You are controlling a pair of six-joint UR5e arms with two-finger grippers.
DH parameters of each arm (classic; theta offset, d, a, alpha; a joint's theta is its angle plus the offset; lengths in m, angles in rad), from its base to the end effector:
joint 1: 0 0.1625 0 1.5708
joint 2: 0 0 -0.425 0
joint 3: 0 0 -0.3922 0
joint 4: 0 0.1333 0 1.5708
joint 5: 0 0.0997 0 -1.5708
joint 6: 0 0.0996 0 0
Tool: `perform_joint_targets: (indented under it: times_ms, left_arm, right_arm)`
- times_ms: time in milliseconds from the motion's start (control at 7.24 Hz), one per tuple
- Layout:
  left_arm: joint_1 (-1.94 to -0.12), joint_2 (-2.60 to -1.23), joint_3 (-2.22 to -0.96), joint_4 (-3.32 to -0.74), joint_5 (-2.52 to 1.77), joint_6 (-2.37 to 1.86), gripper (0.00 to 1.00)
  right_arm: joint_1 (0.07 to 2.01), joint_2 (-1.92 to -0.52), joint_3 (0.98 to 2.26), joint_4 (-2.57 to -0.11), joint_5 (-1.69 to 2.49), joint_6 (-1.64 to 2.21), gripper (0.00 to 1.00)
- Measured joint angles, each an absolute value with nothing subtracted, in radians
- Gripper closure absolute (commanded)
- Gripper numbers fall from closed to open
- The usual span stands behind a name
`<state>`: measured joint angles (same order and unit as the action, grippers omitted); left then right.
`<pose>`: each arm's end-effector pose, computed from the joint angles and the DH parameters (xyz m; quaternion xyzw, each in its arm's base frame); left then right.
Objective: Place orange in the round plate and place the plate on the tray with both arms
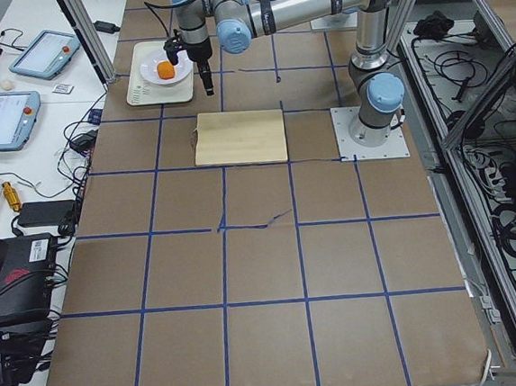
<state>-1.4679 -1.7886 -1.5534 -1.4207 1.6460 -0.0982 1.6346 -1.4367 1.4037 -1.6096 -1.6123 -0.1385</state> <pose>-0.0665 -0.5807 0.3952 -0.0993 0.9940 0.0252 0.0375 0.1643 -0.5460 0.5045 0.1001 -0.9941 0.0351 0.0221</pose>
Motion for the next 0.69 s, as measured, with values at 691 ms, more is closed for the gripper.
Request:
perform_joint_targets:
  times_ms: [691]
  left_arm:
    - [-1.476, -1.778, -1.551, -1.421, 1.641, -0.099, 0.0]
  right_arm:
    - [1.636, -1.454, 1.42, -1.616, -1.593, -0.082, 0.0]
